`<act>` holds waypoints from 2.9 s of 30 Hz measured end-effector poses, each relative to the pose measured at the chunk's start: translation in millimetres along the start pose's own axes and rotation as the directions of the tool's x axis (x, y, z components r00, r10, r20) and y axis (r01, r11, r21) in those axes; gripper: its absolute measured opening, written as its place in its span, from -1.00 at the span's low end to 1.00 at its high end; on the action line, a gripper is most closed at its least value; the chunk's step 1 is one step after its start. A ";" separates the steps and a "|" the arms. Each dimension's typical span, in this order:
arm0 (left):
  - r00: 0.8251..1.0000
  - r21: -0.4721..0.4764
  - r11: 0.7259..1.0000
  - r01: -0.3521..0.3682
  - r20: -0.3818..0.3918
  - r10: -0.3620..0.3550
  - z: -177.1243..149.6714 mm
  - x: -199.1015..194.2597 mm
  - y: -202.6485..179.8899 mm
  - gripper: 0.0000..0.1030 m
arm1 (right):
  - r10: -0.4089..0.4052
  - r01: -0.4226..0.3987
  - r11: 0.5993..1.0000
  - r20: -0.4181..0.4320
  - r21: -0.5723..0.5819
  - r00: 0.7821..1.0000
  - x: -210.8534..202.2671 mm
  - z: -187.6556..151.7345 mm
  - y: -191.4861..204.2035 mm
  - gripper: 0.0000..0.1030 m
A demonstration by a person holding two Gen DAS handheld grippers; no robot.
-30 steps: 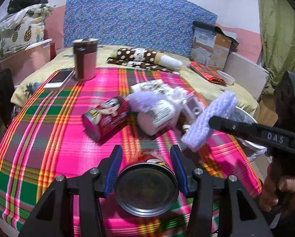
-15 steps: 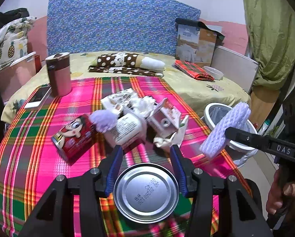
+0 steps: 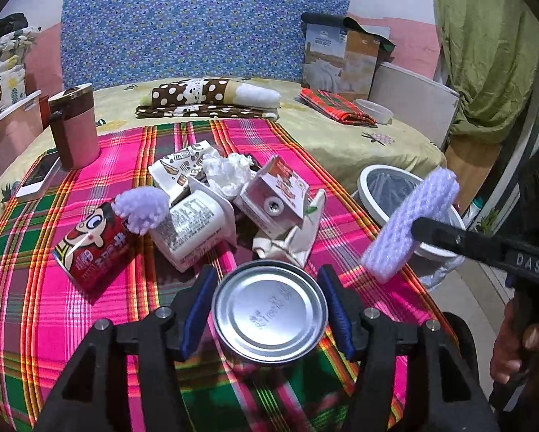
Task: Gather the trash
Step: 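Lift the red can with the left tool while the right tool lifts the purple foam, then drop the red can and purple foam into the white trash bin, opening both tools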
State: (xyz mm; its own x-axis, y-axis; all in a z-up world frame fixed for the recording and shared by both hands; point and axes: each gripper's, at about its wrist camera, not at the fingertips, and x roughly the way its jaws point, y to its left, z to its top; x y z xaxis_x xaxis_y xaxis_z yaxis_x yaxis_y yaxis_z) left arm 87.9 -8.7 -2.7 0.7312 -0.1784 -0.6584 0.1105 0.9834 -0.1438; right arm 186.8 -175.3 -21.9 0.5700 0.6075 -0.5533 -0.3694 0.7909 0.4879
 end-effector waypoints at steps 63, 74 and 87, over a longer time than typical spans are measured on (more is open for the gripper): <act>0.956 0.129 0.951 0.282 -0.122 -0.267 83.4 139.8 -179.7 0.15 | -0.366 0.372 0.921 -0.065 0.116 0.928 -55.2 11.4 -137.6 -0.25; 0.963 0.131 0.956 0.263 -0.086 -0.254 78.9 116.1 -166.6 0.19 | -0.346 0.344 0.934 0.001 0.100 0.938 -69.8 7.8 -120.8 -0.25; 0.982 0.065 0.980 0.186 -0.029 -0.184 51.3 60.9 -118.6 0.19 | -0.248 0.247 0.968 0.045 0.040 0.968 -64.9 2.9 -80.0 -0.25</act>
State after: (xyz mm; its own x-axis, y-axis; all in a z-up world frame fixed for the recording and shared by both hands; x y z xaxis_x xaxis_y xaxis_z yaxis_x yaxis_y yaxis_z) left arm 153.8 -134.5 12.1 0.6783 -0.3576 -0.6419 0.2877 0.9331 -0.2157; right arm 181.5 -278.2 -23.1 0.6760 0.3881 -0.6264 -0.1876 0.9127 0.3631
